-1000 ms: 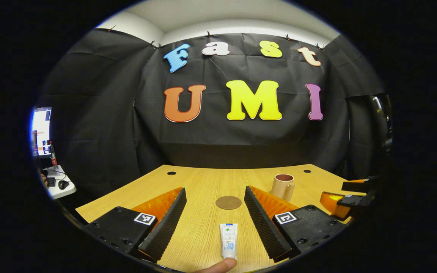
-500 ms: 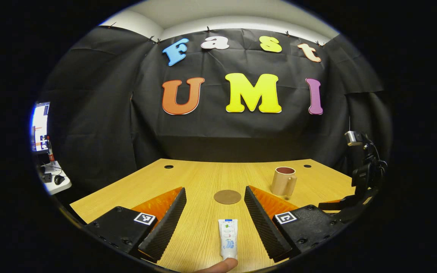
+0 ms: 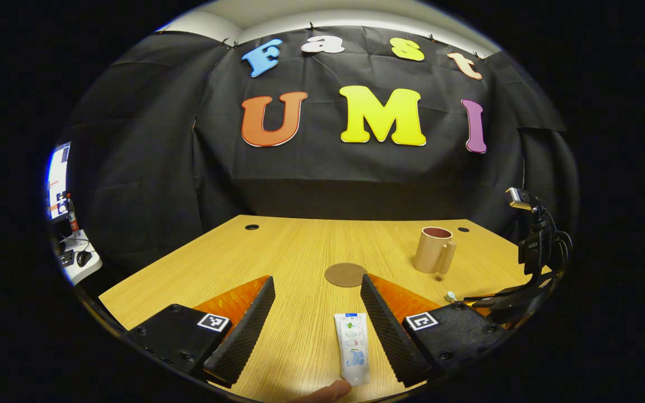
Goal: Put the toothbrush and toothpaste on the desktop into the cup, then pick up the cup and place it on the coaster on the desktop.
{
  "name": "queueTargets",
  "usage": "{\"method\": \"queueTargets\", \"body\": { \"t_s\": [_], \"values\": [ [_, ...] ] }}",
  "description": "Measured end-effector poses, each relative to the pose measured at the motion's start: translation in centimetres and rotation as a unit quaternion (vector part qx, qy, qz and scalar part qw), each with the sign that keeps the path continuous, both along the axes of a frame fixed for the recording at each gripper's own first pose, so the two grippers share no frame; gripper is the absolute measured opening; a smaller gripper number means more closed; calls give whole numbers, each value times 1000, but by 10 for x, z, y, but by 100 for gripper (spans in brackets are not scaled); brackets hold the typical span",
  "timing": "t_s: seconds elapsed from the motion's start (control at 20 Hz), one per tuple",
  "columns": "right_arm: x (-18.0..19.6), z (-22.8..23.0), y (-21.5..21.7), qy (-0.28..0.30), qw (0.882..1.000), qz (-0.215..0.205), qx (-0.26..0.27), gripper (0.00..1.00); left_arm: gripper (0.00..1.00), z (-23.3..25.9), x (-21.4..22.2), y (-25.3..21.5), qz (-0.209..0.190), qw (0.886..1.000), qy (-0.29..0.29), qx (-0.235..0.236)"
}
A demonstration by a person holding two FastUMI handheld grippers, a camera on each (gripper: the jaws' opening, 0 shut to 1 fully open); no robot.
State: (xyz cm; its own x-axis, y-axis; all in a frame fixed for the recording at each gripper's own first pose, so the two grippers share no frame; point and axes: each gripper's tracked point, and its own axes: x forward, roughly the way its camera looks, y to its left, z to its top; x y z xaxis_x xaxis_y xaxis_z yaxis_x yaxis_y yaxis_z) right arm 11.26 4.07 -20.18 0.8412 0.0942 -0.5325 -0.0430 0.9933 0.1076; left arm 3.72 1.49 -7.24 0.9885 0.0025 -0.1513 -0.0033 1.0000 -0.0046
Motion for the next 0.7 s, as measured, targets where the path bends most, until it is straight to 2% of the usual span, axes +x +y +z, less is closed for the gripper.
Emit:
{"method": "queueTargets", "body": {
  "t_s": [0.05,0.1,0.25,0.5,0.7],
  "values": [
    [-1,0,0,4,1000,2,8,22,98,-3,2,0,0,1000,7,-2],
    [-1,-1,1,8,1000,3,16,10,98,-6,3,-2,-2,1000,13,-4],
    [0,0,-2,11,999,3,30,0,98,-22,3,-11,-17,999,38,-8],
    [-13,13,3,-13,997,25,69,0,99,-65,-4,-29,-29,991,130,-24],
    [-27,41,-5,-60,994,35,87,0,99,-79,-8,-39,-37,986,161,-4]
  ]
}}
